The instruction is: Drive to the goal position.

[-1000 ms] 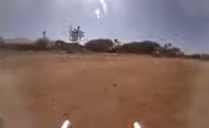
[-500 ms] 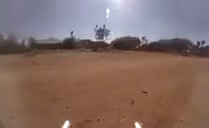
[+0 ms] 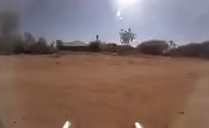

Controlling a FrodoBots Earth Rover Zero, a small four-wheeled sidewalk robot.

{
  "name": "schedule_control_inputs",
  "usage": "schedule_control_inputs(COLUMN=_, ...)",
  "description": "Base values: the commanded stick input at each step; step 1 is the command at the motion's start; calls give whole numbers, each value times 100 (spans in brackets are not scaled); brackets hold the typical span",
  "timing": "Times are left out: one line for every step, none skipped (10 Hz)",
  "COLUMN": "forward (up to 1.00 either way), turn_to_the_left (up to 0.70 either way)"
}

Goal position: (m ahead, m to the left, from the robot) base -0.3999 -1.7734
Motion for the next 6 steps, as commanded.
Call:
schedule_control_inputs(forward=70, turn_to_the_left=27)
schedule_control_inputs(forward=70, turn_to_the_left=27)
schedule_control_inputs(forward=70, turn_to_the_left=27)
schedule_control_inputs(forward=70, turn_to_the_left=27)
schedule_control_inputs(forward=70, turn_to_the_left=27)
schedule_control_inputs(forward=70, turn_to_the_left=27)
